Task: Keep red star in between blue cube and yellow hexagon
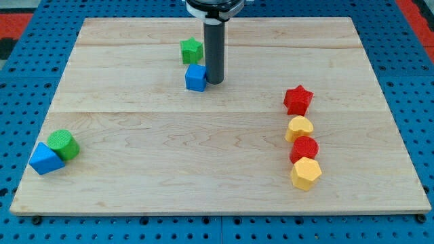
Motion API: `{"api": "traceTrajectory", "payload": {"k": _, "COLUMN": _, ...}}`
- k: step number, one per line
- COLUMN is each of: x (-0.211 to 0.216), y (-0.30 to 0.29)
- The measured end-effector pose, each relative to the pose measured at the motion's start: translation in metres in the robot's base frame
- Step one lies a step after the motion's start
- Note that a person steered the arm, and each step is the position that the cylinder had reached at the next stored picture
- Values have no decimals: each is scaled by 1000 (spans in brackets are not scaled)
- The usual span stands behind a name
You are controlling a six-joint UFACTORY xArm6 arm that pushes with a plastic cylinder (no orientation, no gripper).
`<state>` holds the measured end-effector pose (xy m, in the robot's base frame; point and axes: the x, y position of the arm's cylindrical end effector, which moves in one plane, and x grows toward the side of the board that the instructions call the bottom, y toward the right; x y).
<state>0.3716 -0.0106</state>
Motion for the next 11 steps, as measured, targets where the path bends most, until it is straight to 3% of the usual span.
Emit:
{"api": "traceTrajectory", "payload": {"k": 4, "x": -20, "y": -5}}
{"api": "traceTrajectory", "payload": {"k": 5, "x": -20, "y": 31}}
{"api": "traceTrajectory", "payload": {"k": 7, "x": -1, "y": 225}}
{"api": "traceTrajectory", "payload": {"k": 8, "x": 23, "y": 232}}
{"api": "traceTrajectory", "payload": {"k": 9, "x": 42, "y": 157}}
{"api": "traceTrajectory", "payload": {"k": 11, "x": 76, "y": 128}}
